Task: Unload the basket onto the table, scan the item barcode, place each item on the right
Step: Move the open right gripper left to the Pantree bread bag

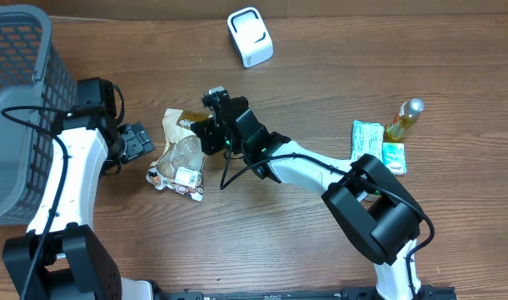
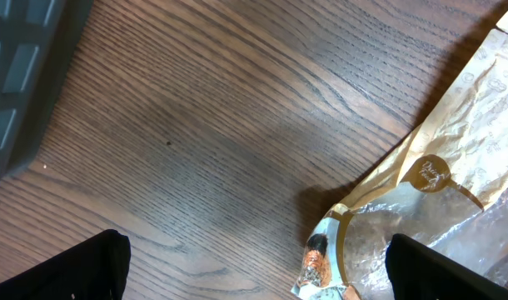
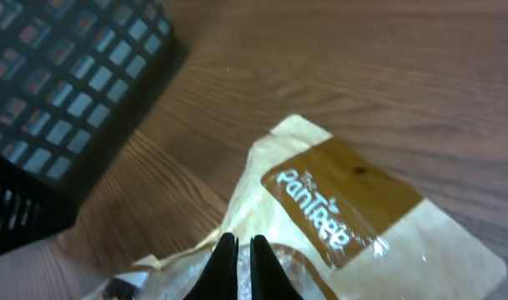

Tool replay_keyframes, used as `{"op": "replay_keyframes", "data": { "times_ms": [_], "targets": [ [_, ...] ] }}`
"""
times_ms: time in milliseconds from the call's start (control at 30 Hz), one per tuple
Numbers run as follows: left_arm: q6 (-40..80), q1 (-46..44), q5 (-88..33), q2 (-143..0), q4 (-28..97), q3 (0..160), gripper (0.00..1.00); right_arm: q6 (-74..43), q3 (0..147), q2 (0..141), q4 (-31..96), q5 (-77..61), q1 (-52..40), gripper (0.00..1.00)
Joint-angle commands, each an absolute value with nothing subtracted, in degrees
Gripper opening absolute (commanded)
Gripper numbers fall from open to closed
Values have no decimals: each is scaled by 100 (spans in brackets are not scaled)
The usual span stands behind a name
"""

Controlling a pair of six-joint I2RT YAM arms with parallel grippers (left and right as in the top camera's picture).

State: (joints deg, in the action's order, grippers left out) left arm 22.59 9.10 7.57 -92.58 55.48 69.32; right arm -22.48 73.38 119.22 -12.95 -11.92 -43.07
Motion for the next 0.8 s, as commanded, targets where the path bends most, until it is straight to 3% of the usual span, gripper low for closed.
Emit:
{"op": "replay_keyframes", "data": {
  "times_ms": [0, 367, 767],
  "targets": [
    [2335, 937, 790, -9155, 5544, 6921, 100, -2257, 7432, 11987, -1518, -1057, -4313, 4],
    [2333, 937, 790, -9155, 5544, 6921, 100, -2248, 7432, 12783, -1874, -902, -4414, 4],
    [2335, 937, 790, -9155, 5544, 6921, 100, -2246, 7437, 12497, -548, -899, -4077, 4]
  ]
}}
